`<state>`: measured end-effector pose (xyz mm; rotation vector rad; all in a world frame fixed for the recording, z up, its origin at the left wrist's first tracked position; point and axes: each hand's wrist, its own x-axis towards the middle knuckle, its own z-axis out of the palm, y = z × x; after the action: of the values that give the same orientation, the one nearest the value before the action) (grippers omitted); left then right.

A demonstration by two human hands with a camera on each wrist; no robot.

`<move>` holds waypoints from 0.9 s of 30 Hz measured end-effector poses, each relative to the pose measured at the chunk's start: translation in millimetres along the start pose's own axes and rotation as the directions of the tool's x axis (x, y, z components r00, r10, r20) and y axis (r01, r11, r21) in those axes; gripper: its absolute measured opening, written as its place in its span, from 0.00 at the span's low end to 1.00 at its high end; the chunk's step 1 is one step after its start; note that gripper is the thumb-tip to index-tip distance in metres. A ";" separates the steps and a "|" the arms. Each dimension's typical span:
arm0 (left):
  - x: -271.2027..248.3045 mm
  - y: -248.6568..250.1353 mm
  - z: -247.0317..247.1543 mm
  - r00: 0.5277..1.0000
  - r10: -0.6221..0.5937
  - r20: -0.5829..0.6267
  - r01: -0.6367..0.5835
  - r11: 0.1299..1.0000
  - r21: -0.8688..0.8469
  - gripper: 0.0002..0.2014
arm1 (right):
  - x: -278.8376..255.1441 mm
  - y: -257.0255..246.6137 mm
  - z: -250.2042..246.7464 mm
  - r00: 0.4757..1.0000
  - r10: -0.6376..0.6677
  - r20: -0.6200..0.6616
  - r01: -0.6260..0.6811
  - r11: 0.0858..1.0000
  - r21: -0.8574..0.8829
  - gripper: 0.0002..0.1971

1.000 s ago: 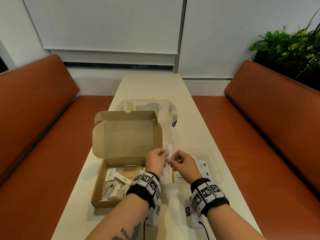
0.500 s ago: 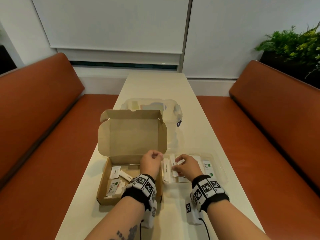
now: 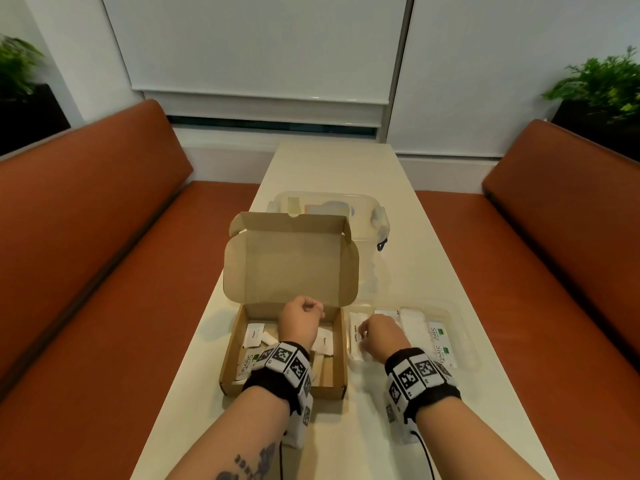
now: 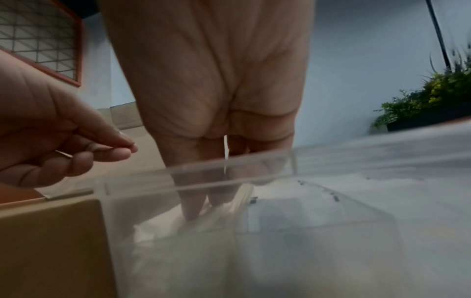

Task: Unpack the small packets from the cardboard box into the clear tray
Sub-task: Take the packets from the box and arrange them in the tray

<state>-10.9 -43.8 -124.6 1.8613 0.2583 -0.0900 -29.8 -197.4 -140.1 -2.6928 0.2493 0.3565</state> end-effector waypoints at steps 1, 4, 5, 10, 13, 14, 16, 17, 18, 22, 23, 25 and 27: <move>0.1 -0.1 -1.7 1.000 0.001 -0.003 -0.001 1.000 0.008 0.09 | 0.5 0.4 0.3 1.000 -0.005 -0.001 0.005 1.000 -0.016 0.14; 1.7 -1.7 -7.7 1.000 -0.006 -0.014 0.006 0.999 0.036 0.10 | 0.4 0.9 0.0 1.000 -0.003 -0.007 0.003 1.000 -0.023 0.14; 2.2 -2.7 -10.2 1.000 -0.013 -0.020 0.014 0.999 0.040 0.10 | -0.4 0.2 -0.3 1.000 -0.003 -0.013 0.002 1.000 -0.021 0.13; 12.4 -6.7 -29.4 0.996 -0.087 -0.013 0.088 0.976 0.200 0.06 | -8.2 -14.0 -3.9 0.979 -0.041 -0.201 0.060 0.994 0.090 0.12; 20.1 -10.8 -46.0 0.993 -0.120 -0.003 0.111 0.907 0.406 0.02 | -14.4 -34.6 -3.7 0.950 -0.132 -0.283 0.189 0.965 0.183 0.06; 21.7 -13.7 -50.1 0.991 -0.128 0.022 0.103 0.877 0.469 0.04 | -16.6 -42.0 -0.8 0.950 -0.171 -0.263 0.228 0.951 0.207 0.04; 21.3 -19.6 -54.9 0.980 -0.161 0.118 0.064 0.813 0.579 0.12 | -20.2 -54.5 10.1 0.953 -0.222 -0.206 0.269 0.934 0.236 0.03; 20.6 -23.5 -55.3 0.970 -0.179 0.164 0.033 0.767 0.641 0.18 | -21.3 -59.1 17.3 0.954 -0.234 -0.186 0.275 0.931 0.241 0.02; 20.6 -28.0 -55.2 0.962 -0.191 0.196 -0.005 0.703 0.711 0.24 | -22.4 -62.4 25.1 0.955 -0.242 -0.169 0.278 0.930 0.239 0.02; 20.0 -42.6 -55.8 0.944 -0.186 0.274 -0.171 0.433 0.885 0.39 | -25.6 -65.5 56.3 0.960 -0.245 -0.135 0.269 0.940 0.208 0.08; 20.1 -45.5 -55.7 0.936 -0.178 0.305 -0.218 0.387 0.896 0.39 | -26.3 -64.5 62.6 0.959 -0.247 -0.142 0.271 0.943 0.191 0.09; 20.3 -49.3 -55.2 0.917 -0.148 0.370 -0.311 0.316 0.896 0.35 | -28.0 -62.5 71.8 0.949 -0.268 -0.167 0.293 0.945 0.149 0.10; 21.5 -50.9 -55.7 0.900 -0.131 0.416 -0.368 0.284 0.886 0.32 | -27.8 -61.9 75.7 0.938 -0.287 -0.193 0.313 0.942 0.122 0.09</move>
<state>-5.2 26.3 -159.4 3.0269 -0.3819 -0.6833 -58.2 -106.5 -175.8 -2.5592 -0.0865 0.0100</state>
